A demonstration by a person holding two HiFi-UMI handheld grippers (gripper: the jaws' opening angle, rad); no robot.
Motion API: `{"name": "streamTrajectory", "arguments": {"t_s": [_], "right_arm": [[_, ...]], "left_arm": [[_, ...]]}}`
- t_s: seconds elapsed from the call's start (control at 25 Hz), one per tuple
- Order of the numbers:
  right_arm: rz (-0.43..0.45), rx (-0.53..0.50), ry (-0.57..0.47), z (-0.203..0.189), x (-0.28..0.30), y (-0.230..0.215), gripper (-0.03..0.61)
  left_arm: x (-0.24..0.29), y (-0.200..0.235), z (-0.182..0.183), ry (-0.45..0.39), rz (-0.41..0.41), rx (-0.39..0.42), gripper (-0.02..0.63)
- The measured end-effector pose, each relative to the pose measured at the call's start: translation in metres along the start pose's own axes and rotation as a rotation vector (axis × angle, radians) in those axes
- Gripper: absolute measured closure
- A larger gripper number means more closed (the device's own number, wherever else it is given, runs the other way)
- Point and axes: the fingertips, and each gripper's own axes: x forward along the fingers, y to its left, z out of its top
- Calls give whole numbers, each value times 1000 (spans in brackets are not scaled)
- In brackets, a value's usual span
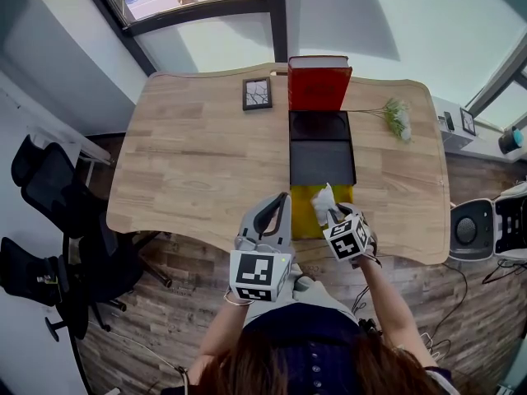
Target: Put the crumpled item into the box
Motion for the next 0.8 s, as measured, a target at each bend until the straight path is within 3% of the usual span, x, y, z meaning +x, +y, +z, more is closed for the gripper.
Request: {"name": "streamTrajectory", "arguments": {"t_s": [0.12,0.8], "right_arm": [[-3,6,11,-4,2,-2,440],[-38,70,-14,0,-7,-10,425]], "left_arm": [[0,1,-2,3,0,2,588],[-5,2,0,-5,-10,0,588]]}}
